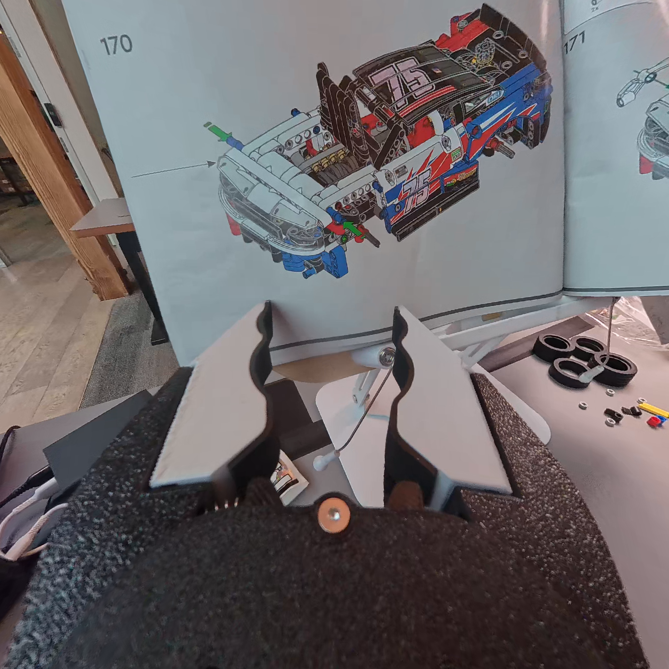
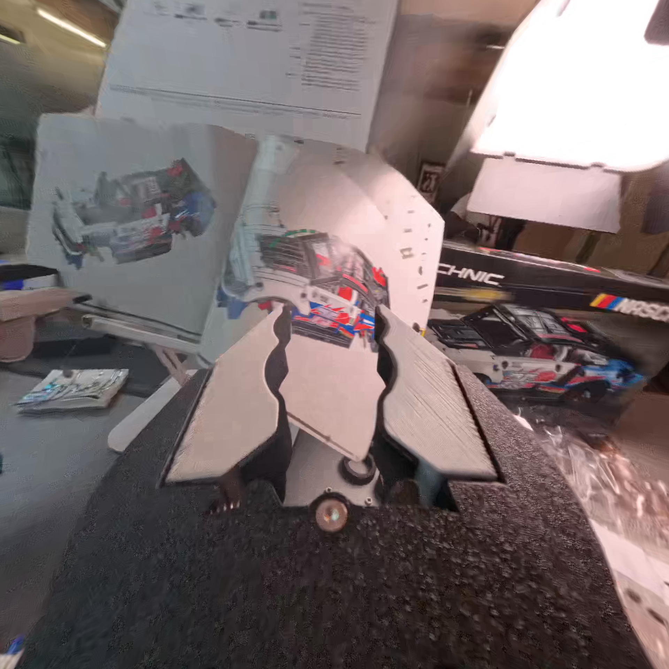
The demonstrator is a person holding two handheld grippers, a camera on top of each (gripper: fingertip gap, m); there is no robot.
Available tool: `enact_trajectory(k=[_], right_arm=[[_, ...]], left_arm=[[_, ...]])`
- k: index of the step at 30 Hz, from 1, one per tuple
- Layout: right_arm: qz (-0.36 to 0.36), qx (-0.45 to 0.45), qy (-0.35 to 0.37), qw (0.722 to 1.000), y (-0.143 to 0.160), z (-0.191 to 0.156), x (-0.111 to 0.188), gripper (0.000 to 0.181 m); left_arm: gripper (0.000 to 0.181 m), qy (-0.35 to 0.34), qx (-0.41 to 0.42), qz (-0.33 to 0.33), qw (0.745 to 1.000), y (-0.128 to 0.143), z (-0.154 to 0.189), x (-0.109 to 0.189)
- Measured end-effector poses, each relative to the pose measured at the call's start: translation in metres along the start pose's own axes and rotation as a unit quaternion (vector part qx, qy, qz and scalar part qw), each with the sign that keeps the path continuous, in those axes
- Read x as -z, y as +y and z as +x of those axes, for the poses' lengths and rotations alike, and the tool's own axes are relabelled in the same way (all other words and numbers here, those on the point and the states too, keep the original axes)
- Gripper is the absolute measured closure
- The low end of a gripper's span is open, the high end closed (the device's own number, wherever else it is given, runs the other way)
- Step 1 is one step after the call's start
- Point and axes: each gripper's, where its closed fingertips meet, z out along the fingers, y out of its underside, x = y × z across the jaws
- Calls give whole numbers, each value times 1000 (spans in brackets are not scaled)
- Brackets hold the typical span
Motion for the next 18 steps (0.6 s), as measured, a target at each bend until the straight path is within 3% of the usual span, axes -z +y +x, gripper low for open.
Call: enact_trajectory(k=[1,4,7,9,10,12,14,18], right_arm=[[-13,28,-30,999,0,-24,-7,130],[-87,102,-50,990,21,-62,-37,115],[-109,114,-21,987,39,-46,-70,117],[-99,126,-3,987,43,-25,-77,122],[-81,123,12,989,41,-11,-79,135],[-83,115,14,990,54,7,-83,135],[-107,77,-26,991,75,2,-89,136],[-102,99,-23,990,71,3,-86,136]], left_arm=[[118,-3,3,2,1000,-1,1,-1],[125,-13,3,-1,1000,-1,3,-3],[131,-21,-1,-7,1000,0,0,-2],[134,-19,3,-10,1000,1,-2,-1],[134,-15,3,-10,1000,1,-3,-1],[135,-12,-2,-6,1000,1,-3,-1],[137,-12,-1,-1,1000,1,-2,-1],[162,-7,-2,9,1000,-1,6,-2]])
